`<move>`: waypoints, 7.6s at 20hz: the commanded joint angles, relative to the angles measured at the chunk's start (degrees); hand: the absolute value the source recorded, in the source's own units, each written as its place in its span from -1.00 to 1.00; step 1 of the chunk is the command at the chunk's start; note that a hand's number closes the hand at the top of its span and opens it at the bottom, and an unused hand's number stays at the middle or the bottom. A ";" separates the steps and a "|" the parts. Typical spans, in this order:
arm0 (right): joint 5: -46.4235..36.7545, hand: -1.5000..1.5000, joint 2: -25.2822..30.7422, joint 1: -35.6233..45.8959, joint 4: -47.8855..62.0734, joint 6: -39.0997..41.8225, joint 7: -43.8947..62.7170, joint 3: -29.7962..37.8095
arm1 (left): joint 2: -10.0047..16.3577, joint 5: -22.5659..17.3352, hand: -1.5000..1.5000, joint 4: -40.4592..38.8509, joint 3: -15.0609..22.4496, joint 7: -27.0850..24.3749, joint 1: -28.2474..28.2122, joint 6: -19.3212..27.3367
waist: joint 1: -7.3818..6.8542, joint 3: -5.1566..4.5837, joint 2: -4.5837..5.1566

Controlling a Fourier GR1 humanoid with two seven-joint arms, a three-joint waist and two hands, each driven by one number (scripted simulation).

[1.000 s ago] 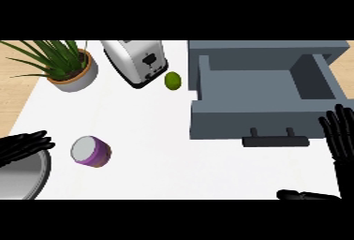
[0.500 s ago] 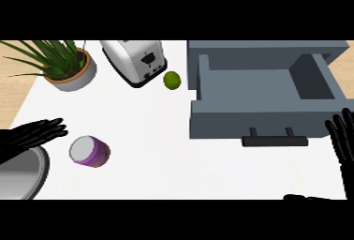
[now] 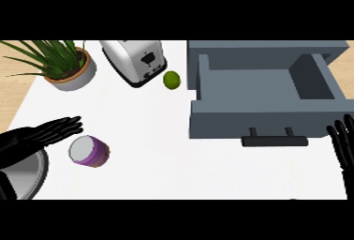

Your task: Pick up the can, place it into the drawer and close the drawer

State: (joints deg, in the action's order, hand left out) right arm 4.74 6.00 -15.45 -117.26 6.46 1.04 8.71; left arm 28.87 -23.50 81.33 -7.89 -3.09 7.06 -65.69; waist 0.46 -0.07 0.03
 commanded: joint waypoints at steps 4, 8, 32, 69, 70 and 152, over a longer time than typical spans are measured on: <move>-0.66 -1.00 -0.10 1.66 0.66 0.40 0.98 -0.50 | -3.47 12.54 -1.00 -6.76 -2.73 -10.77 3.93 -8.13 | 0.10 -0.08 0.13; 1.11 -1.00 -0.63 -1.70 -0.48 1.62 -0.14 0.48 | -3.48 17.19 -1.00 -9.35 -2.48 -15.44 5.17 -6.44 | 0.47 -0.07 0.12; -0.23 -1.00 -0.35 2.63 1.97 1.23 -1.28 1.50 | 4.55 33.48 -1.00 -30.63 14.56 -45.70 8.59 9.94 | 1.39 -0.22 0.66; 1.00 -1.00 -1.10 -0.42 -4.65 2.20 3.12 1.05 | -4.09 34.63 -1.00 -51.96 32.50 -57.28 21.04 23.24 | 1.56 -0.09 0.47; -0.35 -1.00 -2.48 0.89 -4.70 1.07 2.83 -0.72 | -4.56 34.82 -1.00 -52.90 33.04 -58.57 20.56 23.95 | 1.70 -0.18 0.74; 1.87 -1.00 -3.08 1.91 -7.87 4.77 6.59 5.18 | -28.87 3.96 1.00 -48.33 27.79 12.27 77.47 98.52 | 3.11 0.16 0.67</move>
State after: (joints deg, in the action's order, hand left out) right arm 7.47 3.04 -14.41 -124.73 11.39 6.53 15.08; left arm 0.00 -16.40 36.75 17.92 10.41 82.11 32.61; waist 3.31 0.10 0.62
